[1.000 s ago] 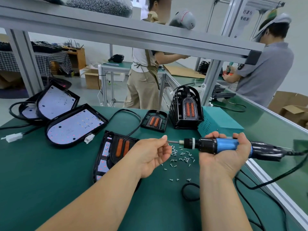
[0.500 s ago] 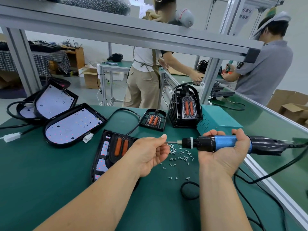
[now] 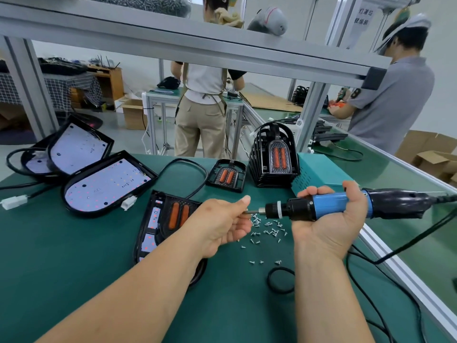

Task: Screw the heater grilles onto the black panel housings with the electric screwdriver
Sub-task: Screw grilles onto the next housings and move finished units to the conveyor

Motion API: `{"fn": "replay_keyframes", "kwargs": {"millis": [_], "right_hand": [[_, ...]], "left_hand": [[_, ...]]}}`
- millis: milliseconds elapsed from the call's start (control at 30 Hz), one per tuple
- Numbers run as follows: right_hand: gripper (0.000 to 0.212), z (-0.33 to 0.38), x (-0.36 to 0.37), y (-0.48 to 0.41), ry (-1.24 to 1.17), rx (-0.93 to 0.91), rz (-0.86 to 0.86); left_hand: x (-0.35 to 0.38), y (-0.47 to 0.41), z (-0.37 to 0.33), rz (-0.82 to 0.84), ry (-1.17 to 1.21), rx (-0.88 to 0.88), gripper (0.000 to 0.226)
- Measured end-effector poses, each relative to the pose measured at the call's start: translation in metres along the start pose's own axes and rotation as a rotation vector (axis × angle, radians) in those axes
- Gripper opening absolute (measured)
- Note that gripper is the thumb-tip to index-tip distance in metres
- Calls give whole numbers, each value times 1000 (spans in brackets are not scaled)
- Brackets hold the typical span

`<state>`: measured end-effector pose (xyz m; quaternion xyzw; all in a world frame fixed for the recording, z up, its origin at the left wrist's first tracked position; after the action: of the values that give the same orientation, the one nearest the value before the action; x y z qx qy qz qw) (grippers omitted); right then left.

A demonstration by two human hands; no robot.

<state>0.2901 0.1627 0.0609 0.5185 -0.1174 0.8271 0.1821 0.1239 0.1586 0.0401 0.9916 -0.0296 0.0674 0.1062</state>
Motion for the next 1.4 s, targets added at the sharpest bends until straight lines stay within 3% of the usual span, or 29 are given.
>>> {"fn": "replay_keyframes", "kwargs": {"millis": [67,133,200,233,300,367,433,500,567,667,800,1400], "right_hand": [[27,0,-1,1,-21,15,-39],[19,2,0,0,-50,28,-71],[18,4,0,1,-86,36,-92],[18,3,0,1,-95,35,-99],[19,0,1,4,-77,41,-103],[29,-6,5,7,-44,61,-104],[29,-11,9,10,-23,66,-97],[23,-17,13,12,11,50,-51],[26,-24,19,14,59,19,0],[14,-33,35,15,135,-70,80],[14,-42,61,17,140,-137,181],[16,-60,75,5,234,-237,252]], "left_hand": [[-7,4,-11,9,-173,49,66],[-33,10,-30,-128,-481,239,82],[-75,18,-46,-379,-740,373,70],[-96,24,-47,-469,-787,358,59],[-121,34,-35,-497,-800,205,48],[-132,35,-12,-418,-757,27,55],[-133,35,3,-275,-504,-86,58],[-128,35,7,-138,-237,-139,52],[-127,33,9,-83,-132,-120,37],[-125,27,8,-84,-80,-7,26],[-123,20,-4,-99,-85,189,38],[-122,17,-5,-115,-114,230,60]]}}
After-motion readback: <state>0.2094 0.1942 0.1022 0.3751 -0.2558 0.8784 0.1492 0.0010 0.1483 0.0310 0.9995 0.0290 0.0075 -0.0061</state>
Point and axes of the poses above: each hand's wrist, its own y-axis away from the middle knuckle, its own x-axis out of the palm, z = x × y, the point moved 3 cm from there along -y, towards the middle knuckle, and after that the axes turned 7 degrees about x, right-handed, at the moved point
